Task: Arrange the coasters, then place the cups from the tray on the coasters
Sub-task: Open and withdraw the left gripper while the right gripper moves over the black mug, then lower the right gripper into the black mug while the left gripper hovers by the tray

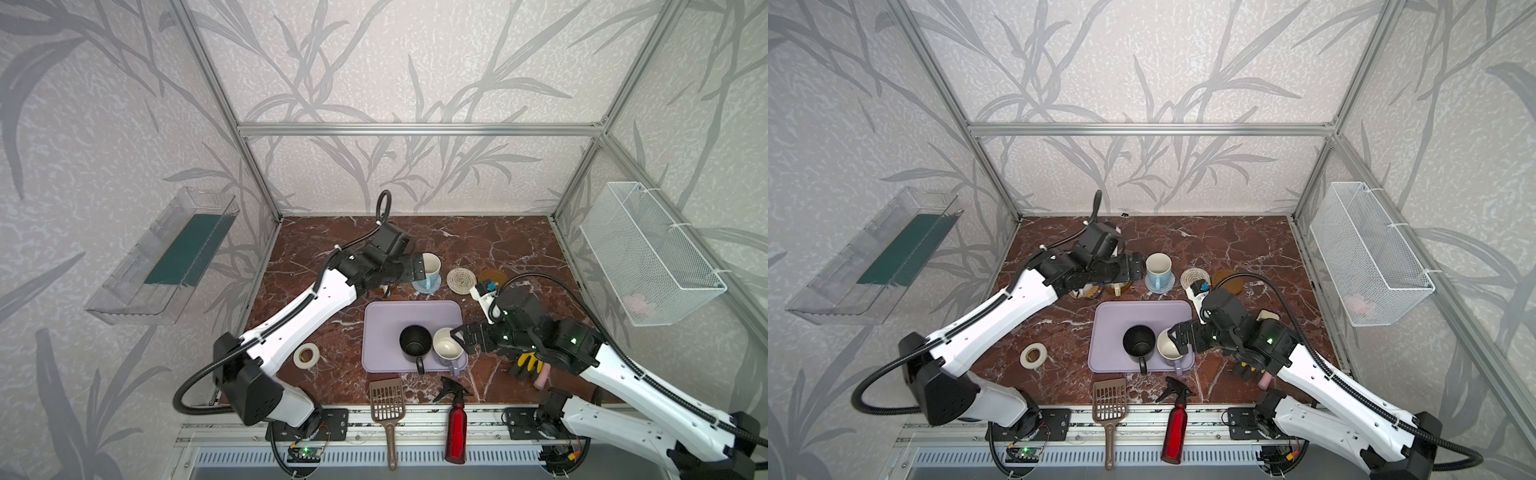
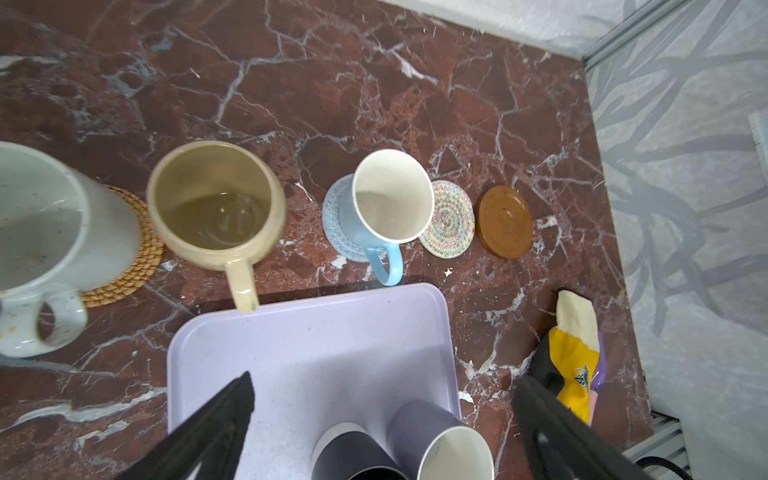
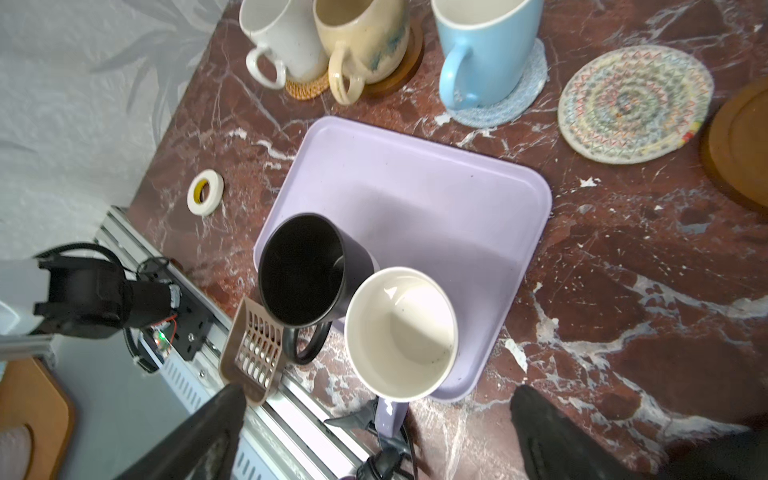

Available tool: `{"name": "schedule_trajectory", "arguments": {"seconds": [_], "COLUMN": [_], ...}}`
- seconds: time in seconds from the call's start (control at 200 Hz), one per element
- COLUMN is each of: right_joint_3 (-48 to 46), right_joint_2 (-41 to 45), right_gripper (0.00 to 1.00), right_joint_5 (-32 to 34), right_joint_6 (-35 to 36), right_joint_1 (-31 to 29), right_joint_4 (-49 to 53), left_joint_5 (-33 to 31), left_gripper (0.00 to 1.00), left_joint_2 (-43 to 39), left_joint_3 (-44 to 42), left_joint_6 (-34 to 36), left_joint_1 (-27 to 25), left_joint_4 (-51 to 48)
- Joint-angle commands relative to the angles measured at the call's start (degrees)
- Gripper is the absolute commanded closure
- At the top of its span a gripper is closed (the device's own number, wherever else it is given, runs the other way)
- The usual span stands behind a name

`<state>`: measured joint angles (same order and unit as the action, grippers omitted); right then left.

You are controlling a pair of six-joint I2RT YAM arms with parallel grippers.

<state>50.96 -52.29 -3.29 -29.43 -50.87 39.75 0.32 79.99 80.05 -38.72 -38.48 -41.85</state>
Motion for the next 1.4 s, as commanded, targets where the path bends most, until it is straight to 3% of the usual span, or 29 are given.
{"name": "schedule_trajectory", "arguments": {"seconds": [0.0,0.23,0.54,0.735,0.985,1.395], "right_joint_3": [2.79,4.98,7.23,9.8,9.75,11.57], "right_joint_2": [-1.93,-7.19,-15.07,-20.67,-24.78,-32.61], "right_gripper": [0.01,0.01,0.0,0.01,0.01,0.01], "right_joint_5": [6.67,13.9,17.16,18.4,16.39,15.11], "right_joint_6": [-1.84,-6.22,-10.2,-12.73,-13.37,-14.48], "right_joint_1": [-5.2,-16.37,-25.57,-27.61,-28.13,-28.16], "right_joint_4": [4.04,5.21,0.97,1.38,-2.41,-2.47], "left_joint_5": [4.99,12.07,13.72,21.1,16.44,16.92], "left_gripper": [0.02,0.0,0.0,0.0,0.0,0.0], "left_joint_2": [-6.85,-15.92,-26.53,-30.26,-34.93,-41.74], "left_joint_3": [-5.72,-14.6,-25.67,-32.07,-36.48,-44.54], "left_joint_6": [0.98,0.22,-1.94,-3.95,-6.92,-10.98], "left_joint_1": [1.45,3.93,5.3,5.71,7.08,7.69], "left_joint_4": [2.0,1.62,0.68,4.49,0.2,2.22]}}
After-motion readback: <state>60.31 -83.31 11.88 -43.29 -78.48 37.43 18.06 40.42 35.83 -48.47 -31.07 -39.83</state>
